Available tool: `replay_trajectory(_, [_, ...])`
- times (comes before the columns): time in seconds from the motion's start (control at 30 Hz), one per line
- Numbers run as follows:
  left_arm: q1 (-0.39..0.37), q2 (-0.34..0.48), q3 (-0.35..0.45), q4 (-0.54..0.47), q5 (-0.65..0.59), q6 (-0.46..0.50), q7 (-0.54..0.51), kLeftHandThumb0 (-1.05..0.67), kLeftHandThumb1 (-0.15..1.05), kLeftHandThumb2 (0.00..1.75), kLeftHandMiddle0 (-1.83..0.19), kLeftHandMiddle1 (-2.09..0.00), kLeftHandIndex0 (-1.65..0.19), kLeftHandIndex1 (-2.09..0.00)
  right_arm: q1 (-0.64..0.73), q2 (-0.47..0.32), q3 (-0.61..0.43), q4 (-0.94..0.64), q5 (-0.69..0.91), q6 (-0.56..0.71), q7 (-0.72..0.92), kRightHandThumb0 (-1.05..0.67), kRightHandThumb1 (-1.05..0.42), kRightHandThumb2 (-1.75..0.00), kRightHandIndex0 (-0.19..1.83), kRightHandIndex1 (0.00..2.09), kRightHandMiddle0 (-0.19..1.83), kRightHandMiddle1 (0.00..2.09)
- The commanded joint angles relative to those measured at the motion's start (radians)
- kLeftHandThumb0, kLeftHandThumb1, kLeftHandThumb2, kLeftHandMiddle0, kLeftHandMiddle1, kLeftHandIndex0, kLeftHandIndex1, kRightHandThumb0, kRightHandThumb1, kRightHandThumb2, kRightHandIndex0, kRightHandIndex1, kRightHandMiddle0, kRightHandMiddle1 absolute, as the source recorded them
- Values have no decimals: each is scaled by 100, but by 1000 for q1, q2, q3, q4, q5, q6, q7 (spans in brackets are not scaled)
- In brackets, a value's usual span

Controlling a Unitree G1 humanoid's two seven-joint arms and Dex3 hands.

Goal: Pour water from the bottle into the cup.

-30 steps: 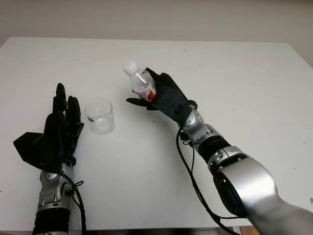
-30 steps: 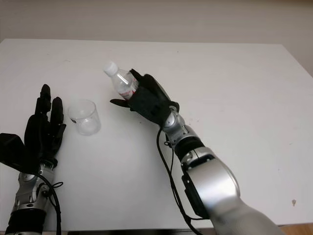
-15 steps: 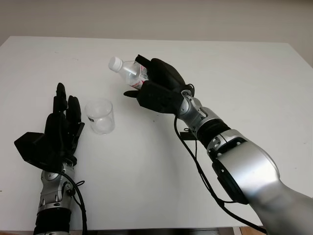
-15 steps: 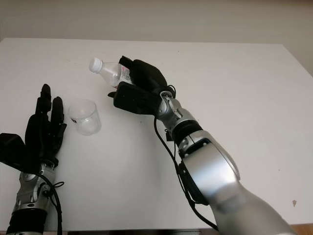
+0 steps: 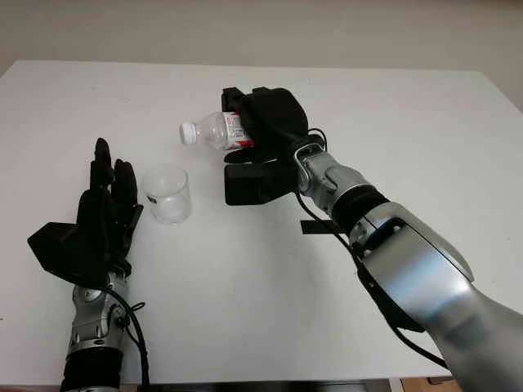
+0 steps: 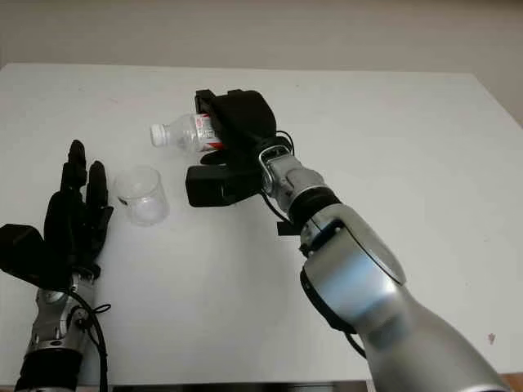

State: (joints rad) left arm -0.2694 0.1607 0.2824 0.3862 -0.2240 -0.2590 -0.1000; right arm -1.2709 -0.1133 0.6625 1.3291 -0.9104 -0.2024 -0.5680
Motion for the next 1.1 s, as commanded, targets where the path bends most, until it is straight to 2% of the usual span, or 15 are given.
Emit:
replay_trajectory(0.0, [13,-11,-3,15,10,-6,10,-63,105,52,7,-6,7,-6,-46,-8,19,0,-17,1,-29,-42,-105,-21,121,209,55,209])
replay_trajectory(0.13, [15,-18,-4,14,10,-7,20,-62,105,53,6,-6,7,-6,-56,-1,31,0,-20,-5,-51,-43,-105,-13,115,209,31,209])
replay_trajectory(0.2, [15,-22,-3,18,9,-16,20,-62,105,53,6,-6,7,-6,-63,4,35,0,-20,-2,-45,-44,-105,-16,112,209,27,209])
replay_trajectory(0.27, [15,-27,-1,21,8,-20,26,-62,105,53,5,-6,7,-6,-69,12,30,0,-13,-1,-37,-44,-105,-20,110,209,32,209])
replay_trajectory(0.37, [17,-33,-2,18,11,-16,36,-63,105,52,5,-6,7,-6,-72,20,26,-2,-7,-7,-52,-43,-105,-17,106,209,37,209])
replay_trajectory(0.53, [16,-37,-10,27,19,-26,37,-62,105,54,7,-5,8,-5,-80,21,43,-1,-23,-7,-57,-41,-105,-21,108,209,45,209])
replay_trajectory(0.63, [14,-41,-12,32,17,-29,37,-61,105,56,8,-5,9,-5,-83,19,50,-2,-24,-19,-58,-41,-105,-24,110,209,43,209])
replay_trajectory(0.67, [13,-42,-11,34,16,-29,38,-61,105,55,7,-5,9,-5,-84,18,54,-3,-27,-24,-62,-42,-105,-22,110,209,37,209])
replay_trajectory(0.73, [10,-47,-12,39,20,-31,47,-61,105,55,7,-5,9,-5,-85,14,62,-5,-35,-37,-74,-44,-105,-15,108,209,25,195])
replay_trajectory(0.83, [4,-54,-9,48,16,-38,58,-61,105,52,6,-6,7,-6,-90,11,105,-6,-82,-18,-124,-48,-105,-11,106,209,29,177])
replay_trajectory(0.93, [2,-52,-13,53,27,-40,69,-61,105,52,4,-6,5,-7,-92,11,132,-4,-110,-20,-175,-50,-103,-7,108,209,33,169])
replay_trajectory(1.0, [3,-51,-16,51,30,-40,71,-61,105,52,4,-6,5,-7,-94,12,155,-2,-133,-8,-206,-50,-103,-6,110,209,35,170])
replay_trajectory(1.07, [4,-52,-15,49,29,-37,73,-61,105,53,4,-6,5,-7,-100,15,189,2,-169,20,-233,-49,-104,-6,114,209,33,184])
